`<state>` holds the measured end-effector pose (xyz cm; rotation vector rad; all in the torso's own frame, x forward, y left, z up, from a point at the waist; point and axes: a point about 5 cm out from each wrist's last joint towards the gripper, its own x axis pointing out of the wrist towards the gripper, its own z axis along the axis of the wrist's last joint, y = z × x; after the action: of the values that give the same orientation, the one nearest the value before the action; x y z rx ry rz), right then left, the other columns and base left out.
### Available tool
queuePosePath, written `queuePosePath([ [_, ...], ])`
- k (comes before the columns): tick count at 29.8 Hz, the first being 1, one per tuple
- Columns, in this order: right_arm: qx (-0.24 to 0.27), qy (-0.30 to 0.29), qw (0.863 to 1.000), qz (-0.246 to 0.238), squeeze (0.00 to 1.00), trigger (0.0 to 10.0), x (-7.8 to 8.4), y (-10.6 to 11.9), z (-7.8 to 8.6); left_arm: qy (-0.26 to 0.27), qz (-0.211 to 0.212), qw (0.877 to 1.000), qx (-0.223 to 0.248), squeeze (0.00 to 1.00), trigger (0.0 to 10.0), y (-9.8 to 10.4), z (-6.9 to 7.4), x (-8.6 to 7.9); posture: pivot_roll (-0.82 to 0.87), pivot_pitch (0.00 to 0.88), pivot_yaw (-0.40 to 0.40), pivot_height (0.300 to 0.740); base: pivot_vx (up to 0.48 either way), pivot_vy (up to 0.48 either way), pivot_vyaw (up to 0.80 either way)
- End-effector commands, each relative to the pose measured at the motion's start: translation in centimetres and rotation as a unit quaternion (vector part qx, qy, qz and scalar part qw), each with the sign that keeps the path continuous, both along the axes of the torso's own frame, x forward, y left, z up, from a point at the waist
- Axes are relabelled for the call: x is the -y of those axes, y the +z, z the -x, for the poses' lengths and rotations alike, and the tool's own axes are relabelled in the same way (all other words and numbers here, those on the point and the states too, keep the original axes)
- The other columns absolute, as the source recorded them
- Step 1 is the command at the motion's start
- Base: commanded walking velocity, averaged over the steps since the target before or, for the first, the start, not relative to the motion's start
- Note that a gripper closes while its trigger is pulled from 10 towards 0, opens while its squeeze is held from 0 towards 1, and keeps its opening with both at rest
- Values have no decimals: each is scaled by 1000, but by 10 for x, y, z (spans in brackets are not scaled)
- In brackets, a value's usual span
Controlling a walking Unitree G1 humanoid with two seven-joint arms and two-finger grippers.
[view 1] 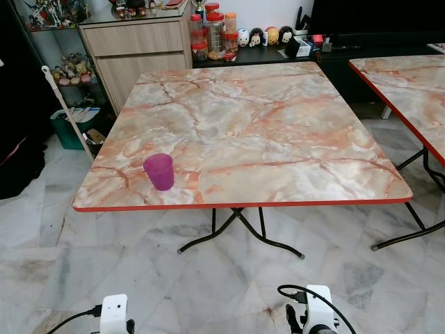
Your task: Setting the table
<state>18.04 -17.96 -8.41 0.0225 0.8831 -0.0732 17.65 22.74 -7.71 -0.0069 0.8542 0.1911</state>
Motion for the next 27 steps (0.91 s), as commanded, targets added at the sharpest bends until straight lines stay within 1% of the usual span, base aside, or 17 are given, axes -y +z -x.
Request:
queuePosePath([
  [1, -3, 21, 1000, -7, 0, 10000, -8, -2, 3, 4, -3, 1000, -5, 0, 10000, -1, 5, -7, 24, 0, 53, 740, 0, 0, 0],
  [3, -4, 41, 999, -8, 0, 10000, -11, -2, 4, 4, -5, 1000, -6, 0, 10000, -2, 8, -7, 27, 0, 57, 740, 0, 0, 0],
  [4, -2, 52, 999, -4, 0, 10000, -8, -1, 2, 0, -3, 1000, -10, 0, 10000, -3, 10, -3, 12, 0, 67, 740, 0, 0, 0],
  [6, -2, 54, 999, -2, 0, 10000, -7, -1, 2, -3, -1, 1000, -12, 0, 10000, -4, 10, -1, 12, 0, 67, 740, 0, 0, 0],
  [7, 1, 33, 999, 2, 0, 10000, 2, 0, 1, -11, 4, 1000, -16, 0, 10000, -6, 11, 5, -15, 0, 79, 740, 0, 0, 0],
  [9, 5, 6, 1000, 6, 0, 10000, 12, 2, 0, -23, 10, 999, -23, 0, 10000, -8, 11, 14, -11, 0, 69, 740, 0, 0, 0],
  [10, 11, -20, 1000, 7, 0, 10000, 20, 3, 0, -37, 16, 999, -19, 0, 10000, -8, 6, 22, -27, 0, 62, 740, 0, 0, 0],
  [14, 16, -45, 999, 21, 0, 10000, 34, 5, 1, -68, 26, 997, -20, 0, 10000, -8, 1, 36, -52, 0, 73, 740, 0, 0, 0],
  [16, 19, -63, 998, 20, 0, 10000, 39, 6, 2, -97, 27, 995, -22, 0, 10000, -8, 1, 42, -68, 0, 78, 740, 0, 0, 0],
  [18, 19, -67, 997, 17, 0, 10000, 39, 6, 3, -110, 24, 993, -25, 0, 10000, -9, 2, 44, -58, 0, 72, 740, 244, 0, 0],
  [19, 17, -59, 998, 16, 0, 10000, 35, 5, 3, -106, 23, 994, -26, 0, 10000, -9, 3, 41, -38, 0, 56, 740, 247, 0, 0],
  [21, 11, -42, 999, 12, 0, 10000, 28, 3, 3, -97, 19, 995, -27, 0, 10000, -9, 6, 36, -35, 0, 49, 740, 249, 0, 0],
  [22, -1, -17, 1000, 12, 0, 10000, 20, 1, 3, -83, 14, 996, -37, 0, 10000, -12, 13, 31, -47, 0, 57, 740, 255, 0, 0],
  [23, -1, -17, 1000, 12, 0, 10000, 20, 1, 3, -83, 14, 996, -37, 0, 10000, -12, 13, 31, -47, 0, 57, 740, 255, 0, 0],
  [24, 0, 5, 1000, 11, 0, 10000, 14, 1, 1, -63, 18, 997, -41, 0, 10000, -14, 18, 28, -44, 0, 65, 740, 255, 0, 0],
  [27, 5, 20, 1000, 12, 0, 10000, 12, 3, -2, -48, 23, 998, -41, 0, 10000, -15, 21, 28, -50, 0, 66, 740, 255, 0, 0],
])
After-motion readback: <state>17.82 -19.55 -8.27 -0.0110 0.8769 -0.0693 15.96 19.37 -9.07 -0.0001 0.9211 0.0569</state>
